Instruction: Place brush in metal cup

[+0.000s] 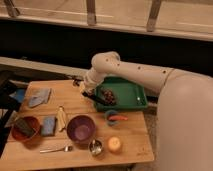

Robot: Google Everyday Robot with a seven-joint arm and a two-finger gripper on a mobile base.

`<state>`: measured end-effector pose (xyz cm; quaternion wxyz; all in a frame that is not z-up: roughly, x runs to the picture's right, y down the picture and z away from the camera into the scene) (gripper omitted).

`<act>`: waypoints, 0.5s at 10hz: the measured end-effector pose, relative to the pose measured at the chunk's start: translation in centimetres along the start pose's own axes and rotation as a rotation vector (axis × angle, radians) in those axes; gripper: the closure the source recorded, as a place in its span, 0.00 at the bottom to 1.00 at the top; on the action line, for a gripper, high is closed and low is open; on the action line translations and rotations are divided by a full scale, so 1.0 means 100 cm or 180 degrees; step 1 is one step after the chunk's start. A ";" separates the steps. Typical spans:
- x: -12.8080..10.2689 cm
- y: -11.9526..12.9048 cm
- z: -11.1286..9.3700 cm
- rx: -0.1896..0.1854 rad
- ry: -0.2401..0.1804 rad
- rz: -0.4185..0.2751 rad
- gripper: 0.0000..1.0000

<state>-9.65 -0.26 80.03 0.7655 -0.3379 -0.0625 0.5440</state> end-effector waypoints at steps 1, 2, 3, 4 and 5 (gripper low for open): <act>0.005 0.006 -0.006 -0.0006 0.0085 -0.0098 1.00; 0.016 0.012 -0.007 -0.0044 0.0209 -0.0148 1.00; 0.028 0.017 -0.010 -0.0108 0.0331 -0.0148 1.00; 0.037 0.015 -0.012 -0.0125 0.0397 -0.0117 1.00; 0.038 0.016 -0.012 -0.0132 0.0407 -0.0121 1.00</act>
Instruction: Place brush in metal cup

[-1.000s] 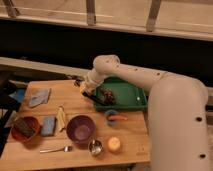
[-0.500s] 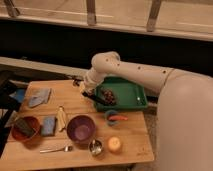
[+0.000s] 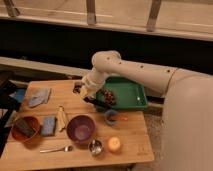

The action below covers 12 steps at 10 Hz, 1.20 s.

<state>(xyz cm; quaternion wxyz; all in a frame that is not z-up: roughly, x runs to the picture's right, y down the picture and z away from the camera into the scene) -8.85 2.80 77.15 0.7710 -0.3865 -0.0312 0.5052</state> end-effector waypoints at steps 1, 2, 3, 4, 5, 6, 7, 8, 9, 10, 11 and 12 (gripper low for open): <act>-0.001 0.001 0.000 -0.0002 0.0000 -0.0005 1.00; -0.001 0.001 0.000 -0.0002 -0.0003 -0.0003 1.00; 0.000 -0.001 -0.001 0.0002 -0.0005 0.0008 1.00; 0.000 -0.001 0.000 0.0001 -0.0005 0.0005 1.00; -0.001 0.001 0.000 -0.0001 -0.0002 -0.0005 1.00; 0.001 0.003 -0.001 0.0022 0.0021 -0.0038 1.00; 0.008 0.006 -0.003 0.0047 0.0062 -0.0074 1.00; 0.021 0.012 -0.007 0.0079 0.0097 -0.0096 1.00; 0.035 0.017 -0.012 0.0110 0.0126 -0.0106 1.00; 0.052 0.023 -0.019 0.0145 0.0152 -0.0120 1.00; 0.063 0.027 -0.025 0.0179 0.0166 -0.0138 1.00; 0.070 0.034 -0.028 0.0200 0.0171 -0.0167 1.00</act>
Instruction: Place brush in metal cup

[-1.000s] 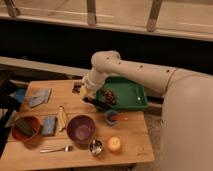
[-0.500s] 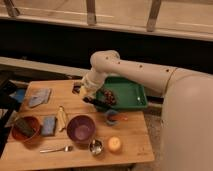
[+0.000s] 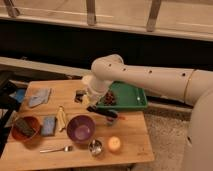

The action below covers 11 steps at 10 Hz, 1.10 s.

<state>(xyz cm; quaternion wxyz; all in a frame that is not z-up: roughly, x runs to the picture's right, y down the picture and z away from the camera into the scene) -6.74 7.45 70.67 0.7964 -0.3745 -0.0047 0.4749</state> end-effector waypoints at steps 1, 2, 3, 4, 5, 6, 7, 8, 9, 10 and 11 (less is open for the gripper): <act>0.008 0.004 -0.002 0.0011 0.0008 -0.0023 1.00; 0.017 0.005 -0.003 -0.0002 -0.0001 -0.0040 1.00; 0.031 0.004 -0.004 -0.0035 -0.0003 -0.0082 1.00; 0.048 0.003 -0.004 -0.0069 0.0008 -0.0122 1.00; 0.061 0.001 -0.002 -0.0101 0.0037 -0.0144 1.00; 0.076 -0.002 0.000 -0.0152 0.0080 -0.0167 1.00; 0.086 -0.005 0.001 -0.0207 0.0096 -0.0178 1.00; 0.089 -0.007 0.001 -0.0236 0.0092 -0.0182 1.00; 0.089 -0.007 0.000 -0.0240 0.0091 -0.0185 1.00; 0.089 -0.006 0.002 -0.0246 0.0097 -0.0193 1.00; 0.089 -0.006 0.002 -0.0245 0.0095 -0.0192 1.00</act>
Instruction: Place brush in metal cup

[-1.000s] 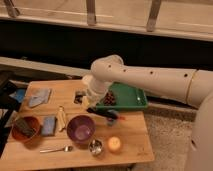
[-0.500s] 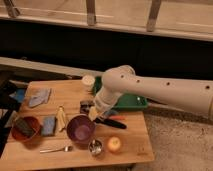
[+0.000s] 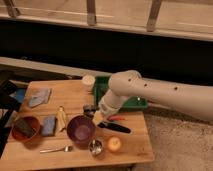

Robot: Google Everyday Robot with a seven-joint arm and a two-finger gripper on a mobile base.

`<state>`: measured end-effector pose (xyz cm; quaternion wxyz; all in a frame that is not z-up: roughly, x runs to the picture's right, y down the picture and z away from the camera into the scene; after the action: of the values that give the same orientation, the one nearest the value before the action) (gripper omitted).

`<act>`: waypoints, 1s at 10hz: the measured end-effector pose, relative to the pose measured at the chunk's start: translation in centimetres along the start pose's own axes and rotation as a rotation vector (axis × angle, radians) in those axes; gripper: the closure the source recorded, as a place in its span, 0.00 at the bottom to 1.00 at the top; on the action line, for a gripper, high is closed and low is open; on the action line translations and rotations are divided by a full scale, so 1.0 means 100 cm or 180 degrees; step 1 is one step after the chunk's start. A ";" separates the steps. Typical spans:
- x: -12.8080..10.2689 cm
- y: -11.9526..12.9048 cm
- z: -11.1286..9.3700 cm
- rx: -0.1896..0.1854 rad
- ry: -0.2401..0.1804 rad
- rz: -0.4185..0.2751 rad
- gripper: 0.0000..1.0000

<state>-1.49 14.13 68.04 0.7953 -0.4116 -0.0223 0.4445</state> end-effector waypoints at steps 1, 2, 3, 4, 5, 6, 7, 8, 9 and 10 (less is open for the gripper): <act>0.000 -0.001 0.000 0.0008 0.0004 -0.0001 1.00; 0.000 -0.001 0.002 -0.0004 0.0002 -0.0032 1.00; 0.003 -0.003 0.008 -0.0050 -0.0018 -0.0105 1.00; 0.009 -0.003 0.014 -0.0089 -0.0014 -0.0165 1.00; 0.015 -0.003 0.018 -0.0134 -0.0001 -0.0222 1.00; 0.020 -0.003 0.019 -0.0170 0.0007 -0.0262 1.00; 0.028 -0.004 0.020 -0.0209 0.0033 -0.0296 1.00; 0.032 -0.004 0.020 -0.0239 0.0035 -0.0332 1.00; 0.038 -0.003 0.020 -0.0283 0.0066 -0.0377 1.00; 0.042 -0.002 0.021 -0.0322 0.0073 -0.0401 1.00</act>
<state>0.35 18.46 68.15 0.8001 -0.4542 -0.0614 0.3871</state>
